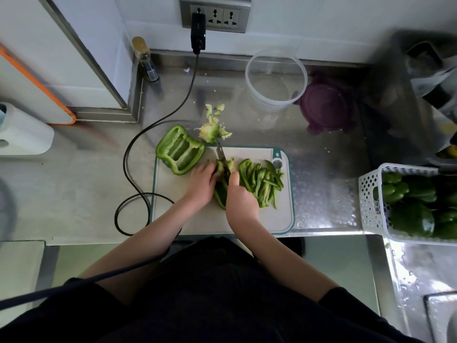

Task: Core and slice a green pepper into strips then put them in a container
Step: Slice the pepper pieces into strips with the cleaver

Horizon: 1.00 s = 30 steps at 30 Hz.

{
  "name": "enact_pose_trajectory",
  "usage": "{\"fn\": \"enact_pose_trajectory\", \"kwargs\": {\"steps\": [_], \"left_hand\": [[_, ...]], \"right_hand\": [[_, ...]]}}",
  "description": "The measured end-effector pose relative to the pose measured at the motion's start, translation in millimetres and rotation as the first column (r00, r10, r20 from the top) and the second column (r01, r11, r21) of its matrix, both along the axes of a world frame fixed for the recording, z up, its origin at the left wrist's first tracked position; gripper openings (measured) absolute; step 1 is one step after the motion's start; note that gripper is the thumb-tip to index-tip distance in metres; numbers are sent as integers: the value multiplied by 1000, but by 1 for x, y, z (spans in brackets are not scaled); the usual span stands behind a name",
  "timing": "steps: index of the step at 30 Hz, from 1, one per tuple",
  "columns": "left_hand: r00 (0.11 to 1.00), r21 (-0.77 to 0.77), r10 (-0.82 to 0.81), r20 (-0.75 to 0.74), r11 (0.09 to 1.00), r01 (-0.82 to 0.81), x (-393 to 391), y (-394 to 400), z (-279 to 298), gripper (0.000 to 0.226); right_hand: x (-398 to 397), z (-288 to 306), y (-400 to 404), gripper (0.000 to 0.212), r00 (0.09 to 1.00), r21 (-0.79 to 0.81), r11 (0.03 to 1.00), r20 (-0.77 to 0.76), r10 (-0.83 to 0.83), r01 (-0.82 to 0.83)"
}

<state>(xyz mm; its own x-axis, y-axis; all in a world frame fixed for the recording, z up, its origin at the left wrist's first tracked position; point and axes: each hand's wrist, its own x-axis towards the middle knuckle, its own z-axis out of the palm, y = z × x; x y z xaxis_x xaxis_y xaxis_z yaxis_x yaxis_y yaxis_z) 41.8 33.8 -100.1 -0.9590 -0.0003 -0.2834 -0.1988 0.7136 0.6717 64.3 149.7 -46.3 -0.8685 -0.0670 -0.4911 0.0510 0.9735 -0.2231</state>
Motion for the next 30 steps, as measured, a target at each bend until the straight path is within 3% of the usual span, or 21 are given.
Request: {"fn": "enact_pose_trajectory", "kwargs": {"steps": [5, 9, 14, 20, 24, 27, 30], "left_hand": [[999, -104, 42, 20, 994, -40, 1, 10, 6, 30], [998, -89, 59, 23, 994, -57, 3, 13, 5, 35], [1000, -93, 28, 9, 995, -27, 0, 10, 4, 34], [990, -30, 44, 131, 999, -41, -9, 3, 4, 39], [997, -7, 5, 81, 1000, -4, -6, -1, 1, 34], [998, 51, 23, 52, 998, -26, -5, -6, 0, 22], [998, 1, 31, -51, 1000, -31, -2, -8, 0, 12]], "right_hand": [[6, 0, 6, 58, 1000, -9, 1000, -15, -10, 10], [27, 6, 19, 43, 1000, -11, 1000, 25, 9, -9], [-7, 1, 3, 55, 999, -3, 999, -24, 40, -40], [20, 7, 18, 52, 999, 14, 999, 26, 47, -47], [-7, 0, 7, 54, 998, 11, 998, -9, 58, -58], [3, 1, 22, 35, 999, 2, 999, -4, 39, -39], [16, 3, 35, 28, 1000, 2, 1000, 10, 25, -25]]}}
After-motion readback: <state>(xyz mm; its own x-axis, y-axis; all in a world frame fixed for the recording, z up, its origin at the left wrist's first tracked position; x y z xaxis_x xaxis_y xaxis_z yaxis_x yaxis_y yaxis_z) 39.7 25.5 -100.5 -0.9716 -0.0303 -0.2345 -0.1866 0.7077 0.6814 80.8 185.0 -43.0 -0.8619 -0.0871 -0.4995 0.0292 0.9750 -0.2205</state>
